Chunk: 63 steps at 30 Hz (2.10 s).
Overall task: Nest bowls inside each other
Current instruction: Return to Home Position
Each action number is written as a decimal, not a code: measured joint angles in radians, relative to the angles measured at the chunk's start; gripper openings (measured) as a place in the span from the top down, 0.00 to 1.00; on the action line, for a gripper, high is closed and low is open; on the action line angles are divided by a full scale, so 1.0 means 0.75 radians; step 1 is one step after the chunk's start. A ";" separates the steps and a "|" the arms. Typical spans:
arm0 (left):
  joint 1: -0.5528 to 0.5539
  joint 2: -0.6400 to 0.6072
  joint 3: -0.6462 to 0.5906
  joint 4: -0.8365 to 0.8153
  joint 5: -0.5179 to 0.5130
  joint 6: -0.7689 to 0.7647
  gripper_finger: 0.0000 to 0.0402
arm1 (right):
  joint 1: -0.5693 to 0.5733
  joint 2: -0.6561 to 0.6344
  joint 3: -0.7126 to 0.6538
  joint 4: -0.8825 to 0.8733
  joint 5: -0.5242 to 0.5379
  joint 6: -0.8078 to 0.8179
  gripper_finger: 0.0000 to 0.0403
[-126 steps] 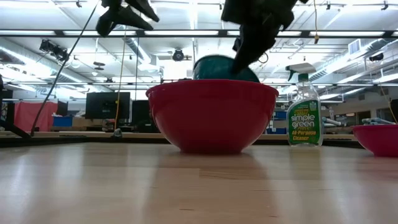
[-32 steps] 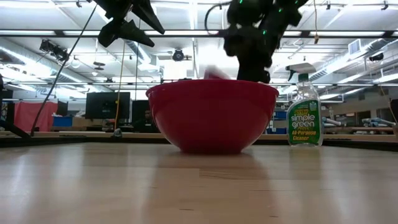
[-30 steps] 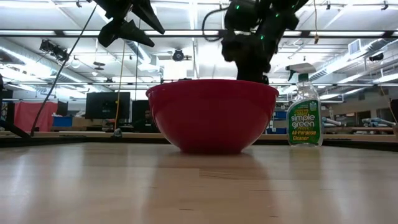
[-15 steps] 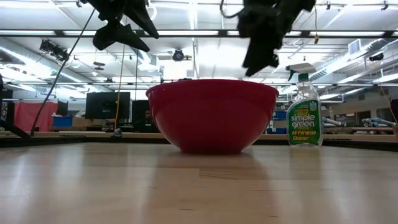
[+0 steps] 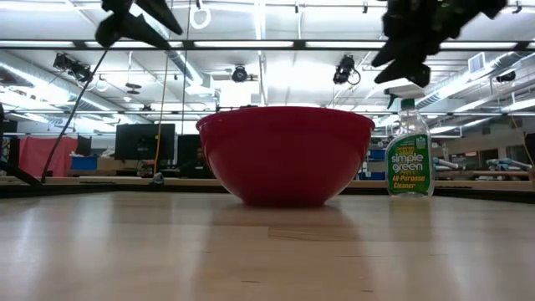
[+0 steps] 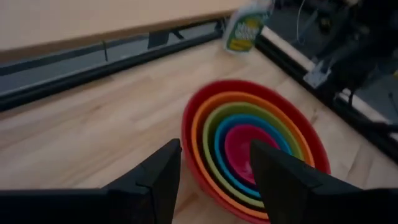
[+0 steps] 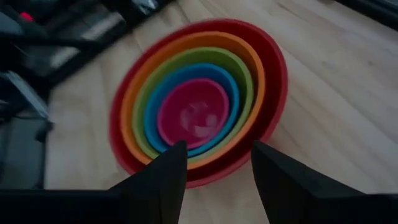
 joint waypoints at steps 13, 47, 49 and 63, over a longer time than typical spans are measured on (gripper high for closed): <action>0.018 -0.168 -0.230 0.764 0.043 0.517 0.52 | -0.152 -0.430 -0.522 0.654 -0.301 0.100 0.54; 0.056 -0.989 -0.958 0.918 0.042 0.339 0.99 | -0.344 -1.239 -0.709 0.455 -0.382 0.308 0.76; 0.056 -0.987 -0.969 0.913 0.042 0.313 0.99 | -0.343 -1.236 -0.746 0.481 -0.380 0.335 0.77; 0.024 -0.987 -1.265 1.380 0.137 0.139 1.00 | -0.342 -1.234 -0.974 0.801 -0.468 0.564 0.80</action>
